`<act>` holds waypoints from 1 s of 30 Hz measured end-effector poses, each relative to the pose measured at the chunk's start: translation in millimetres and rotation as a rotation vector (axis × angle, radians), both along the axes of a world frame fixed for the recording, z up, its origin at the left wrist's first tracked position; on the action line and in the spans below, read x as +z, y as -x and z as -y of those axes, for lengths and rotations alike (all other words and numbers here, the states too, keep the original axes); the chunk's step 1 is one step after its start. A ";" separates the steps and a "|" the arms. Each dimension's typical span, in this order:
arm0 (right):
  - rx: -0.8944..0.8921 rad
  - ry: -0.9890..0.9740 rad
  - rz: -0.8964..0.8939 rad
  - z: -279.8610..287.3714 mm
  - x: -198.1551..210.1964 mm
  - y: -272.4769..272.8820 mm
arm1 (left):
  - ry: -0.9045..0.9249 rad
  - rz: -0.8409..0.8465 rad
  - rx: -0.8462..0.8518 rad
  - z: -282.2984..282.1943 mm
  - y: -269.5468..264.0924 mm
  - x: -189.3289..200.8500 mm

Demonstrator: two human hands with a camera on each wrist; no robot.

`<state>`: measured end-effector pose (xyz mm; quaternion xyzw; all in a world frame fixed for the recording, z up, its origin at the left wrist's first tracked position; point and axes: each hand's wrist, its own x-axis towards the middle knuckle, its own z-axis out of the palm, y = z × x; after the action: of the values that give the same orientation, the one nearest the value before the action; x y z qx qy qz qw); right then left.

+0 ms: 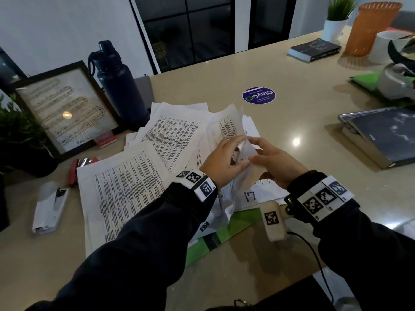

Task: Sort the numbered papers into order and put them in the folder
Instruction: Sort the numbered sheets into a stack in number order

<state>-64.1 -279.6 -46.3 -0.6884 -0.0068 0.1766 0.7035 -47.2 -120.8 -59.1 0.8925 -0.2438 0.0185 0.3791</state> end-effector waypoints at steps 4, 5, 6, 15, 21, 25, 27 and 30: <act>-0.007 0.033 0.010 1.6 -0.8 0.1 | 0.113 -0.034 0.026 -7.7 -7.5 -2.7; -0.020 0.036 0.010 2.0 -1.1 0.0 | 0.163 -0.087 0.001 -10.5 -7.0 -2.0; -0.030 0.035 0.014 2.1 -1.4 -0.2 | 0.212 -0.145 -0.021 -12.9 -5.8 -0.9; -0.042 0.012 0.065 -3.5 -2.1 -1.5 | 0.188 -0.145 -0.012 -13.7 -3.3 4.9; -0.062 0.005 0.052 -0.7 -2.7 -1.5 | 0.178 -0.070 -0.020 -8.6 -0.8 3.8; -0.093 -0.008 0.046 -2.2 -1.7 1.7 | 0.126 -0.008 0.001 -5.9 -1.3 1.1; -0.094 -0.041 0.050 -2.2 -1.4 2.6 | 0.116 0.010 0.010 -5.0 -1.3 0.1; -0.091 -0.041 0.060 -1.8 0.2 2.4 | 0.094 0.028 0.014 -4.4 -0.9 0.5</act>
<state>-66.5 -277.8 -46.1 -0.6786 0.0000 0.1234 0.7241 -46.3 -116.4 -58.6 0.8750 -0.2415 0.0452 0.4172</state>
